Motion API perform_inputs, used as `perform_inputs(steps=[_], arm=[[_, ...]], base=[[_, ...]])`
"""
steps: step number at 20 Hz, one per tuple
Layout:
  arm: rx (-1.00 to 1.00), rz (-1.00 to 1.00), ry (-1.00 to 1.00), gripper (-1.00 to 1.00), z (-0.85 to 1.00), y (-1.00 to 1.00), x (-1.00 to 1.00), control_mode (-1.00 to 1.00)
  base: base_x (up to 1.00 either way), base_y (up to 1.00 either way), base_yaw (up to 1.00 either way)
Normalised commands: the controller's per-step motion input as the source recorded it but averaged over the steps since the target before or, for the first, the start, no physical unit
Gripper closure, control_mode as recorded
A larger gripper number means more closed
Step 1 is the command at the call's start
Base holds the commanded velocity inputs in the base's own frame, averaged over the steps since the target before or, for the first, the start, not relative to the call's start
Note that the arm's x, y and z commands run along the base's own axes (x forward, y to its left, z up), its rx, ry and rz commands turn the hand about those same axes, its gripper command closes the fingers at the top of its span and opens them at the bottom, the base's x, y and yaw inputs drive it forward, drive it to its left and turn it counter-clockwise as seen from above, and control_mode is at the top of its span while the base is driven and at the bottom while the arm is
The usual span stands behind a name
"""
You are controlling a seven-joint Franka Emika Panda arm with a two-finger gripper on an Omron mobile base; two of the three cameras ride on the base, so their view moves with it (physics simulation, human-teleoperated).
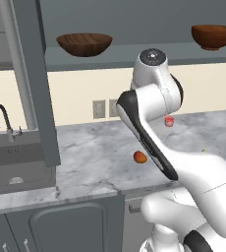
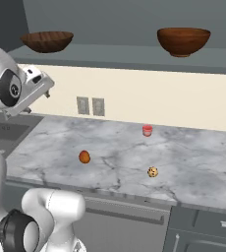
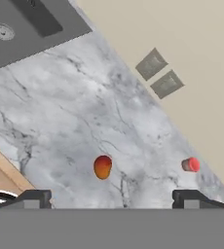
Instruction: Pick both bowls and place them on the counter. Then place the mango in one bowl and place the cookie dough ball in the other bowl.
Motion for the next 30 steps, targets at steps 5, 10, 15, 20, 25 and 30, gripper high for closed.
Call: perform_inputs(steps=[5, 10, 15, 20, 25, 30], arm=[[-0.18, 0.26, -0.09, -1.0, 0.61, 0.12, -0.06, -1.0], [0.0, 0.21, -0.23, -1.0, 0.08, 0.0, -0.13, -1.0], [-0.02, 0.14, -0.26, -1.0, 0.48, 0.01, -0.02, -1.0], [-0.02, 0.02, -0.09, -1.0, 0.46, 0.07, 0.12, -1.0], [-0.07, 0.0, 0.0, -1.0, 0.53, 0.27, 0.42, -1.0], [-0.06, 0.0, 0.0, -1.0, 0.43, 0.3, 0.48, -1.0]], base=[[0.0, 0.0, 0.0], [0.0, 0.0, 0.0], [0.0, 0.0, 0.0], [0.0, 0.0, 0.0], [0.0, 0.0, 0.0], [0.0, 0.0, 0.0]])
